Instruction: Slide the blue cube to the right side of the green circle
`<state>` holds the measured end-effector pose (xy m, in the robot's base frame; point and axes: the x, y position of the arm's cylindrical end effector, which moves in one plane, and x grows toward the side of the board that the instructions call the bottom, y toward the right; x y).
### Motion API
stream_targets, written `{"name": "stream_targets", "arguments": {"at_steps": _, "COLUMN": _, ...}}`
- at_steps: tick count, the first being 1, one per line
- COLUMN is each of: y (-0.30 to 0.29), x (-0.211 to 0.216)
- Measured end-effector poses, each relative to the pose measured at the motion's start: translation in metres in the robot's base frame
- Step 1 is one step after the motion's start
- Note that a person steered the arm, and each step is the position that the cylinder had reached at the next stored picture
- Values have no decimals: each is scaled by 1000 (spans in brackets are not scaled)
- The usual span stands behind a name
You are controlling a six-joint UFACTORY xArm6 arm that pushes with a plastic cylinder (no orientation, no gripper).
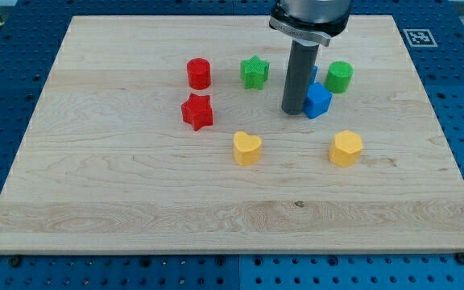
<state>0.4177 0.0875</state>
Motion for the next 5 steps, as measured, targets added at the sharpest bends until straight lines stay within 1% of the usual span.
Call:
{"name": "stream_targets", "arguments": {"at_steps": 2, "y": 42, "x": 0}}
{"name": "stream_targets", "arguments": {"at_steps": 5, "y": 90, "x": -4}}
